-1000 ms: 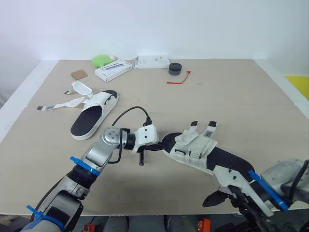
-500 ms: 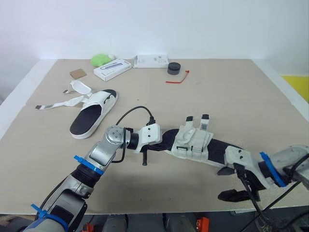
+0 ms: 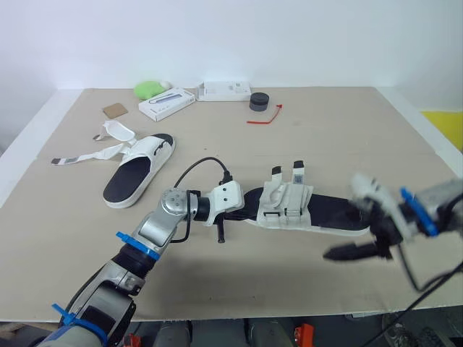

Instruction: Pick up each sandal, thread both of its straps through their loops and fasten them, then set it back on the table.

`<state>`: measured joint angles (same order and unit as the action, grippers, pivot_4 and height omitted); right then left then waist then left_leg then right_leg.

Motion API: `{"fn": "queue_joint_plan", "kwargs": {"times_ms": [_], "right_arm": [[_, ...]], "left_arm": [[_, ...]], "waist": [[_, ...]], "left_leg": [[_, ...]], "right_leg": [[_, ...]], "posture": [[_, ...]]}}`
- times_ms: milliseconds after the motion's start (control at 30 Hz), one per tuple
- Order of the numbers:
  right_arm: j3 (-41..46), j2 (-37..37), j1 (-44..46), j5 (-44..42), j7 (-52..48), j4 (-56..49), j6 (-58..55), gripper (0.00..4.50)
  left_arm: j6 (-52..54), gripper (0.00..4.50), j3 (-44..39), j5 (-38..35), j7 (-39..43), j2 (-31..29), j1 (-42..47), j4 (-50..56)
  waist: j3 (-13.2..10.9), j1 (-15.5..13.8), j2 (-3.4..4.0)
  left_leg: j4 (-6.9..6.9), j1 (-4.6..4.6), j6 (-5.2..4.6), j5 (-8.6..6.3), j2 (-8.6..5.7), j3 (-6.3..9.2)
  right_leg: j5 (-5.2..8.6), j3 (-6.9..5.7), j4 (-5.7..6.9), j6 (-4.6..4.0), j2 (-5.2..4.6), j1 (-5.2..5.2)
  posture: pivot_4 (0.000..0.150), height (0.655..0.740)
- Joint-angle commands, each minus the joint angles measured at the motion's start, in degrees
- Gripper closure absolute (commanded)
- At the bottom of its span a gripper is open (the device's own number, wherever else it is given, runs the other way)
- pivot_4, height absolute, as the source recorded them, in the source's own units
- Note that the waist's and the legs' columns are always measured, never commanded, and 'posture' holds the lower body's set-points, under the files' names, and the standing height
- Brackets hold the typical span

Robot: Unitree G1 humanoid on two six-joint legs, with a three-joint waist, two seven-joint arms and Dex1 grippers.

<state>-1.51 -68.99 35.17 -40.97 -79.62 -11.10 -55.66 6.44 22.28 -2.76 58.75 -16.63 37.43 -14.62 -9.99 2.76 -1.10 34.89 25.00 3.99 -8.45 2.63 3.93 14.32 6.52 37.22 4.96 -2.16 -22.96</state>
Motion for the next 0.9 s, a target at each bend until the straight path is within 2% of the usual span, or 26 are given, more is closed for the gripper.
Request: {"fn": "queue_joint_plan", "kwargs": {"times_ms": [33, 167, 267, 367, 567, 900], "right_arm": [[-1.9, 6.3, 11.2, 1.2, 5.4, 7.6, -5.4, 0.1], [-9.6, 15.3, 21.4, 8.6, 13.7, 17.2, -11.5, 0.1], [-12.9, 19.2, 24.8, 11.9, 16.0, 21.7, -12.7, 0.1], [-15.1, 21.0, 25.9, 14.8, 16.9, 25.2, -12.2, 0.1], [-16.3, 23.0, 27.2, 18.0, 16.7, 29.2, -10.9, 0.1], [-14.8, 26.9, 30.0, 19.1, 16.7, 34.7, -10.6, 0.1]], "left_arm": [[-2.4, 4.5, 0.8, 2.5, -0.1, -1.3, -0.4, -3.0], [-4.9, 4.5, 1.6, 3.9, 0.1, -1.8, -0.3, -5.0], [-5.6, 4.5, 1.8, 4.3, 0.3, -2.0, -0.3, -5.6], [-5.6, 4.5, 2.1, 4.4, 0.7, -2.4, -0.7, -5.3], [-5.2, 4.5, 2.6, 4.4, 1.6, -3.2, -1.8, -4.0], [-4.7, 4.5, 2.8, 4.2, 2.0, -3.5, -1.8, -3.5]], "waist": [[0.0, 0.1, -0.1], [0.0, 0.1, -0.11], [0.0, -0.1, -0.04], [0.0, -0.2, -0.03], [0.0, 0.0, 0.02], [0.1, 0.2, 0.15]], "left_leg": [[-0.01, -0.05, -0.01, 0.01, 0.04, 0.03], [-0.02, -0.06, 0.05, 0.08, 0.07, 0.01], [-0.09, 0.08, 0.05, 0.11, 0.07, 0.0], [-0.24, 0.16, 0.04, 0.13, 0.05, 0.04], [-0.33, 0.09, 0.03, 0.13, 0.06, 0.08], [-0.34, 0.04, -0.03, 0.17, 0.12, 0.08]], "right_leg": [[-0.02, -0.01, 0.0, -0.05, 0.06, 0.01], [-0.1, -0.01, 0.0, -0.12, 0.05, -0.02], [-0.15, 0.0, 0.02, -0.12, 0.05, -0.18], [-0.19, 0.0, 0.04, 0.15, 0.07, -0.23], [-0.16, 0.0, 0.07, 0.12, 0.13, -0.23], [-0.21, 0.0, 0.12, 0.06, 0.2, -0.24]], "posture": [[0.15, 0.74], [0.15, 0.74], [0.15, 0.74], [0.15, 0.74], [0.15, 0.74], [0.15, 0.74]]}}
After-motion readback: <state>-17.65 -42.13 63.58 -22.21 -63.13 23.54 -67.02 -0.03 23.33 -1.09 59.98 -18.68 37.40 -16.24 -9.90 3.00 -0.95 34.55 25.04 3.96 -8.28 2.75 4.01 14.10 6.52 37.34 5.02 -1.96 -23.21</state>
